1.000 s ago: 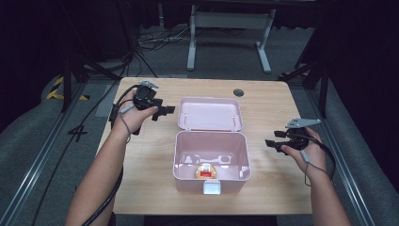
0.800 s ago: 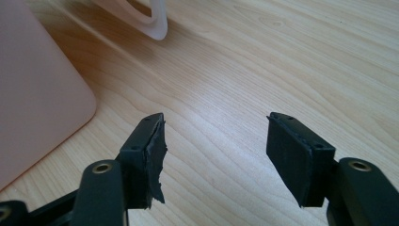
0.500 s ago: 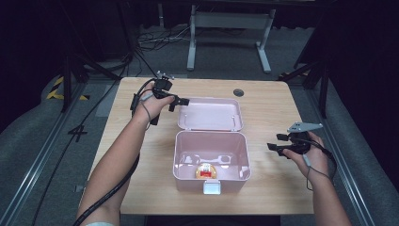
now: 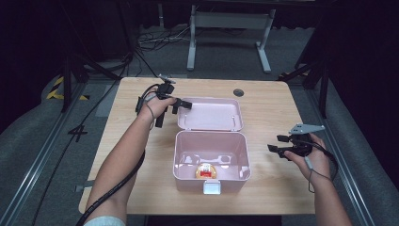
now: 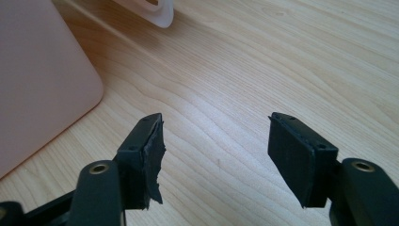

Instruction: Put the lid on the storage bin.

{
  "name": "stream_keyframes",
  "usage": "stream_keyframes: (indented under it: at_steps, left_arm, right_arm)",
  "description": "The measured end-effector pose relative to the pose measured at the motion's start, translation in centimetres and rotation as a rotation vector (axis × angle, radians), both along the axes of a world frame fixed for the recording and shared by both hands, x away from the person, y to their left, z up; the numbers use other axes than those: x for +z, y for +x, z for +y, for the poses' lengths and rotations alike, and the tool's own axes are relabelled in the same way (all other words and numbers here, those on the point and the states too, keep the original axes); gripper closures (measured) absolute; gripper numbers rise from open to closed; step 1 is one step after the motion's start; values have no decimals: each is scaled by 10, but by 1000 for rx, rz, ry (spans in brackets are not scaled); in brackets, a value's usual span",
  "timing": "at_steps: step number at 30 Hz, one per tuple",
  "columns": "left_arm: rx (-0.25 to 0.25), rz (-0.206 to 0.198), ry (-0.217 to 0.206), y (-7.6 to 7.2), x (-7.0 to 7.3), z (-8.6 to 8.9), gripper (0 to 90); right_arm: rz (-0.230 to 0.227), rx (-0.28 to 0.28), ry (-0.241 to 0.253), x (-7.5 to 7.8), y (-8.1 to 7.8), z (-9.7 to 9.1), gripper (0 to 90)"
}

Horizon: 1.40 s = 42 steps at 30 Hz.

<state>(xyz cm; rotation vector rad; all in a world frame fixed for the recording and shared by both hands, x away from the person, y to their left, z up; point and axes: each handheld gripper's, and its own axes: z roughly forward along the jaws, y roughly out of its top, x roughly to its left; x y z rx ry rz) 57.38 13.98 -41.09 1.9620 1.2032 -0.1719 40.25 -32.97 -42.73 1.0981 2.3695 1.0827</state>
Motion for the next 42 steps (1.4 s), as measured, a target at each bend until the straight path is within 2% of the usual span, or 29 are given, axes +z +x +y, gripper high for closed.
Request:
stream_keyframes:
  at_steps: [2, 5, 9, 10, 12, 13, 15, 20, 22, 35, 42]
  left_arm:
    - [-2, 6, -5, 0, 0, -1, 411]
    - [-13, 2, 3, -1, 2, -5, 525]
    - [19, 2, 2, -1, 7, -5, 600]
    - [28, 1, -17, -1, 10, -2, 624]
    - [29, -8, -23, -1, 12, -1, 648]
    - [32, -30, -29, -2, 15, -2, 652]
    - [28, -57, -14, -3, 20, -2, 656]
    - [34, -90, -21, -5, 28, -2, 676]
    - [40, -115, -24, -7, 34, -2, 683]
    - [34, -240, 5, -21, 70, -5, 715]
    - [32, -292, 5, -29, 82, -5, 728]
  right_arm:
    - [2, -1, 5, 0, 0, 1, 373]
    - [1, -3, 8, 0, 0, 1, 373]
    - [4, -1, 7, 0, 0, 2, 373]
    - [4, 1, 6, 0, 0, 2, 372]
    - [3, 3, 6, 0, 0, 2, 372]
    - [1, 2, 6, 0, 0, 2, 372]
    - [-3, 2, 5, 0, 0, 2, 372]
    - [-1, 0, 6, 0, 0, 2, 372]
    - [-3, 0, 5, 0, 0, 3, 373]
    - [-19, 14, 10, 4, -1, 7, 389]
    - [-16, 22, 14, 5, 1, 10, 392]
